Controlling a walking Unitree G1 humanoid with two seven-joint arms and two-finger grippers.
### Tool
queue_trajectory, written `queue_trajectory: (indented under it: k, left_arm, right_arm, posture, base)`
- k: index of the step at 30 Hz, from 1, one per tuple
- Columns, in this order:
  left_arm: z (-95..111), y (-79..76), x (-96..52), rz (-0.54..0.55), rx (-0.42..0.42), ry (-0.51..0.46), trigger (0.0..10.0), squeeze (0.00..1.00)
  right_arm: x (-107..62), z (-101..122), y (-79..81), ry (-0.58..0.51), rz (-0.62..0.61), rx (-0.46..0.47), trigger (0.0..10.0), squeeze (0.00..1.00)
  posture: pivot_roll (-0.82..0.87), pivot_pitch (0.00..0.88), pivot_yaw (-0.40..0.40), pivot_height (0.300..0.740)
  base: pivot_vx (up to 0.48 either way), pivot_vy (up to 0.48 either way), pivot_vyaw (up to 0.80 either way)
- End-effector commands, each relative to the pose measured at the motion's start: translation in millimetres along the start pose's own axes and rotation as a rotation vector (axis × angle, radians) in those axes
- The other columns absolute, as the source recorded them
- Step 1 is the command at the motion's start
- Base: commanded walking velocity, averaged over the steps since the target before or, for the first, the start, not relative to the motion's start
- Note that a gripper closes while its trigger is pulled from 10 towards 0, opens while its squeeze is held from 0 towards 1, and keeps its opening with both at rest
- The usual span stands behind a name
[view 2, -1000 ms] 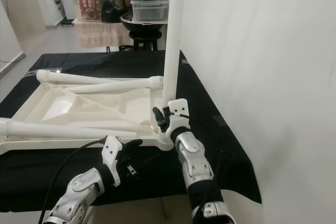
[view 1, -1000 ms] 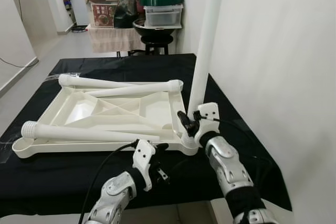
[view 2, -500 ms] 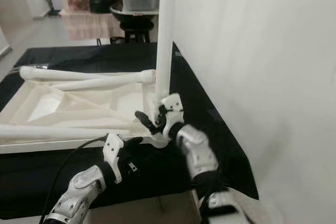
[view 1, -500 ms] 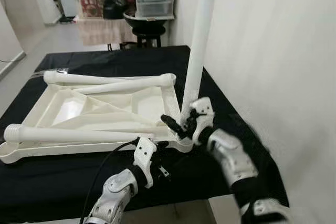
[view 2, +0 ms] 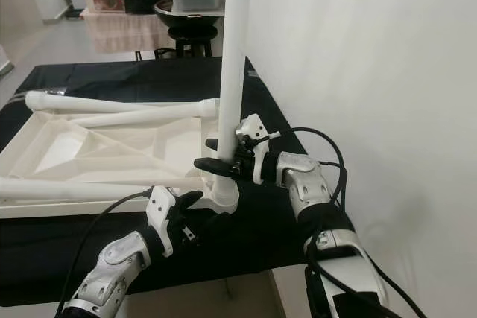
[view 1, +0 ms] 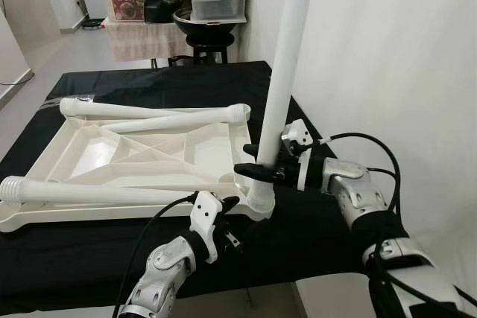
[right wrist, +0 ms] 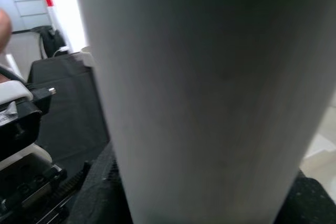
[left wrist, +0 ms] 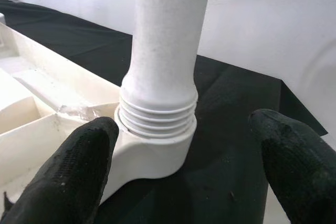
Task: Building children table
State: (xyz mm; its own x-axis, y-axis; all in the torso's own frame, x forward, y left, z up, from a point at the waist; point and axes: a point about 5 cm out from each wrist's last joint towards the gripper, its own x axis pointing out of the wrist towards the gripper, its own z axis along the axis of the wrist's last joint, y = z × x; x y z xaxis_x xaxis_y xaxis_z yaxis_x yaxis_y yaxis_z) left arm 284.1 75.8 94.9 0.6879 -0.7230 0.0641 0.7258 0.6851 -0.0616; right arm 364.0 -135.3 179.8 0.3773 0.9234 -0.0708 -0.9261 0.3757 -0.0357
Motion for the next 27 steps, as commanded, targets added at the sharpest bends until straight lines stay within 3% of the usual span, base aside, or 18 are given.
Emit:
queue_trajectory:
  k: [1, 8, 9, 11, 12, 13, 14, 15, 17, 18, 21, 27]
  left_arm:
    - [-2.7, -0.5, 0.5, 0.006, -0.011, 0.012, 10.0, 0.00]
    - [-1.9, -1.9, -0.3, 0.004, -0.013, 0.009, 10.0, 0.00]
    - [-1.7, -2.2, -1.1, 0.003, -0.013, 0.009, 10.0, 0.00]
    - [-1.6, -2.3, -1.4, 0.003, -0.012, 0.008, 10.0, 0.00]
    - [-1.5, -2.3, -2.6, 0.003, -0.011, 0.008, 10.0, 0.00]
    - [-1.5, -2.3, -2.6, 0.003, -0.011, 0.008, 10.0, 0.00]
    - [-0.7, -2.6, -3.8, 0.002, -0.011, 0.007, 10.0, 0.00]
    - [-0.1, -2.8, -4.5, 0.001, -0.011, 0.006, 10.0, 0.00]
    - [-1.3, -3.0, -6.2, 0.000, -0.009, 0.010, 10.0, 0.00]
    - [-1.1, -3.4, -6.3, -0.001, -0.007, 0.011, 10.0, 0.00]
    - [0.2, -2.5, -7.1, 0.001, -0.018, 0.005, 10.0, 0.00]
    - [1.6, -2.8, -7.2, 0.010, -0.010, 0.003, 10.0, 0.00]
  right_arm:
    - [4.4, 2.0, 1.5, -0.013, 0.031, -0.001, 0.0, 0.00]
    - [-1.3, -11.4, 1.6, -0.022, -0.063, 0.010, 0.0, 0.00]
    - [-0.7, -25.0, 3.9, 0.020, -0.168, 0.022, 0.0, 0.00]
    - [0.1, -30.2, 4.7, 0.042, -0.211, 0.026, 0.0, 0.00]
    - [6.9, -41.9, 1.3, 0.052, -0.492, 0.084, 0.0, 0.00]
    - [6.9, -41.9, 1.3, 0.052, -0.492, 0.084, 0.0, 0.00]
    - [11.9, -64.1, 15.1, 0.081, -0.760, 0.215, 0.0, 0.00]
    - [20.7, -77.4, 35.2, 0.108, -0.837, 0.258, 0.0, 0.00]
    - [39.6, -79.6, 57.9, 0.164, -0.744, 0.091, 0.0, 0.00]
    - [38.0, -74.6, 48.6, 0.148, -0.772, 0.065, 0.0, 0.00]
    - [33.4, -66.5, 35.3, 0.111, -0.832, 0.065, 0.0, 0.00]
    - [33.9, -72.9, 40.4, 0.122, -0.836, 0.095, 0.0, 0.00]
  posture:
    - [0.02, 0.000, -0.067, 0.740]
    - [0.01, 0.000, -0.062, 0.740]
    - [0.01, 0.000, -0.062, 0.740]
    - [0.01, 0.000, -0.062, 0.740]
    - [0.00, 0.000, -0.081, 0.740]
    - [0.00, 0.000, -0.081, 0.740]
    - [0.01, 0.000, -0.071, 0.740]
    - [0.01, 0.000, -0.071, 0.740]
    - [-0.01, 0.000, -0.051, 0.740]
    - [0.01, 0.000, -0.069, 0.740]
    - [0.01, 0.000, -0.074, 0.740]
    - [0.00, 0.000, -0.065, 0.740]
  base:
    - [0.000, 0.000, 0.00]
    - [0.000, 0.000, 0.00]
    - [0.000, 0.000, 0.00]
    - [0.000, 0.000, 0.00]
    - [0.000, 0.000, 0.00]
    - [0.000, 0.000, 0.00]
    - [0.000, 0.000, 0.00]
    - [0.000, 0.000, 0.00]
    - [0.000, 0.000, 0.00]
    - [0.000, 0.000, 0.00]
    - [0.000, 0.000, 0.00]
    - [0.000, 0.000, 0.00]
